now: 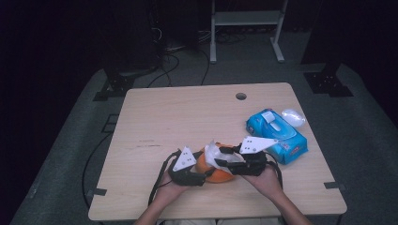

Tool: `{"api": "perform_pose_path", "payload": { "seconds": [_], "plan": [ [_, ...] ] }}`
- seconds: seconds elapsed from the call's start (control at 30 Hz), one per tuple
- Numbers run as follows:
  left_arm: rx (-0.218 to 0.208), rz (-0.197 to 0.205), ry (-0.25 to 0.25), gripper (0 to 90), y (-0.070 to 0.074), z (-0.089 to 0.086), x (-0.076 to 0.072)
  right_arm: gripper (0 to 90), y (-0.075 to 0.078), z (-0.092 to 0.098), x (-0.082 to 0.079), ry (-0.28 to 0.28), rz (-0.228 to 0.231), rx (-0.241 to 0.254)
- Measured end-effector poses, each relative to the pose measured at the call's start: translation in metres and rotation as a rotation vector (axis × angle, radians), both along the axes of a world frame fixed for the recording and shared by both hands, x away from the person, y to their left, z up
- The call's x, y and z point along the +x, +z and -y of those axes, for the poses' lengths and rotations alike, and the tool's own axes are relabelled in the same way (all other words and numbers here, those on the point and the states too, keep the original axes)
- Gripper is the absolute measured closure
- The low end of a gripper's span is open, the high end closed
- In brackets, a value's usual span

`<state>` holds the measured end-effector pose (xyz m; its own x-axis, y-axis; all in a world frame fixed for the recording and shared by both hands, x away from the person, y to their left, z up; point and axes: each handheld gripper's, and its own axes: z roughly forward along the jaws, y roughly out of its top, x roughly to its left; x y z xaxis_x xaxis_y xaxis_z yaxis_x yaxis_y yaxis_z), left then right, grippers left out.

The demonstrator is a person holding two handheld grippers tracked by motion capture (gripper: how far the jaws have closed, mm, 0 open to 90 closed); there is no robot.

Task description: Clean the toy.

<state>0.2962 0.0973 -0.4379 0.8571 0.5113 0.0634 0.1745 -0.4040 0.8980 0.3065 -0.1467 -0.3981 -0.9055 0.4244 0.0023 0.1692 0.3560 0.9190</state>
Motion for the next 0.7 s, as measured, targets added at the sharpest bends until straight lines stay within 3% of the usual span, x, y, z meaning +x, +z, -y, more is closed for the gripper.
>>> {"api": "perform_pose_path", "payload": {
  "seconds": [0.17,0.23,0.3,0.33,0.47,0.53,0.7],
  "plan": [
    [0.029,0.014,-0.017,29.3,0.000,0.002,-0.002,56.0,-0.011,-0.015,0.006,-0.011,-0.002,-0.037],
    [0.032,0.005,-0.017,29.4,-0.001,0.001,-0.002,65.8,-0.014,-0.018,0.004,-0.018,0.008,-0.054],
    [0.035,-0.002,-0.019,29.8,-0.002,0.001,-0.001,82.7,-0.015,-0.020,0.003,-0.026,0.023,-0.087],
    [0.036,-0.005,-0.019,30.1,-0.002,0.001,-0.001,84.7,-0.014,-0.019,0.002,-0.026,0.023,-0.101],
    [0.037,-0.010,-0.014,30.7,-0.002,0.002,-0.001,86.0,-0.012,-0.007,0.003,-0.054,0.010,-0.106],
    [0.029,-0.022,-0.009,30.8,-0.003,0.000,0.000,86.1,-0.012,0.004,0.004,-0.095,0.007,-0.102],
    [0.029,-0.030,-0.006,30.8,-0.002,0.000,0.001,86.2,-0.018,0.024,0.003,-0.146,-0.024,-0.100]
  ]
}}
